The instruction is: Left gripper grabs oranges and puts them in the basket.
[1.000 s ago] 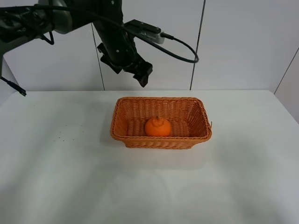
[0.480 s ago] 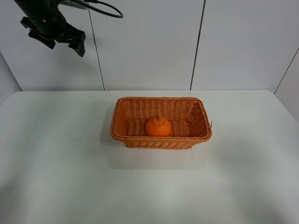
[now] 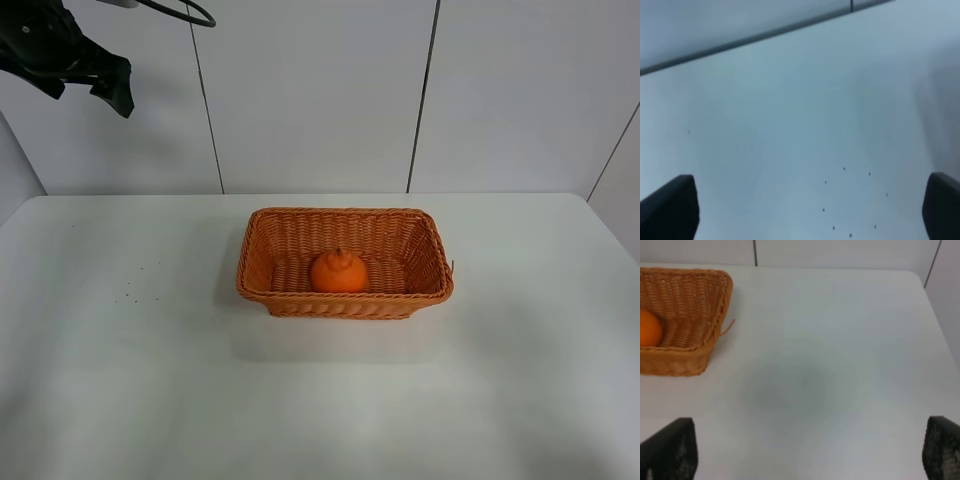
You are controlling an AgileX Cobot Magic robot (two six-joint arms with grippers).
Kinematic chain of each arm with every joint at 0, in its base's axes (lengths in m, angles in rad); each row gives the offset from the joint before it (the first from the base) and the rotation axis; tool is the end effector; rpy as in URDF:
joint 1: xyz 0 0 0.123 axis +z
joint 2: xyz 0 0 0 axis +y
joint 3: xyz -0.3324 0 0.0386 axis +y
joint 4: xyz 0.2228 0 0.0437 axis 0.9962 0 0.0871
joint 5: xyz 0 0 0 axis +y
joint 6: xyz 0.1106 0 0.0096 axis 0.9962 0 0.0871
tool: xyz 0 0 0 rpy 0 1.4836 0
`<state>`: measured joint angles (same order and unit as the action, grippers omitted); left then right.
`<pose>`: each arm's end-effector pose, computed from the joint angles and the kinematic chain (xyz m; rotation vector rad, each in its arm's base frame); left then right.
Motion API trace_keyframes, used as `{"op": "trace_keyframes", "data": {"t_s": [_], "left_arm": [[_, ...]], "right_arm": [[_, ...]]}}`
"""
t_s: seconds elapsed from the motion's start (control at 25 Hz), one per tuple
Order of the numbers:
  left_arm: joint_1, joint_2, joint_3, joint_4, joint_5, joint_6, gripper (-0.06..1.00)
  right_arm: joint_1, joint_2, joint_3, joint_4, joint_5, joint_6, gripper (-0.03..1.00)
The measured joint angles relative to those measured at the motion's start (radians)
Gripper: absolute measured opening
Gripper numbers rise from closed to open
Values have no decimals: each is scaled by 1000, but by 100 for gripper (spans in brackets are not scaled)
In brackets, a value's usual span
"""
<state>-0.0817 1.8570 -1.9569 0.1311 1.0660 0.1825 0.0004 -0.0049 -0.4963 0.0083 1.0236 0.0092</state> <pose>0.4185 -0.0215 0.4120 0.3495 2.4248 0.2131 -0.0575 0.0008 0.2585 0.0086 2.0060 0.0160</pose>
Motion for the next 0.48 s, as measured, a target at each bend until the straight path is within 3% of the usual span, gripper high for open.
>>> {"op": "trace_keyframes", "data": {"t_s": [0.48], "left_arm": [[8, -427, 347, 18, -100, -32, 100]], "right_arm": [[0, 0, 0, 0, 0, 0, 69]]}}
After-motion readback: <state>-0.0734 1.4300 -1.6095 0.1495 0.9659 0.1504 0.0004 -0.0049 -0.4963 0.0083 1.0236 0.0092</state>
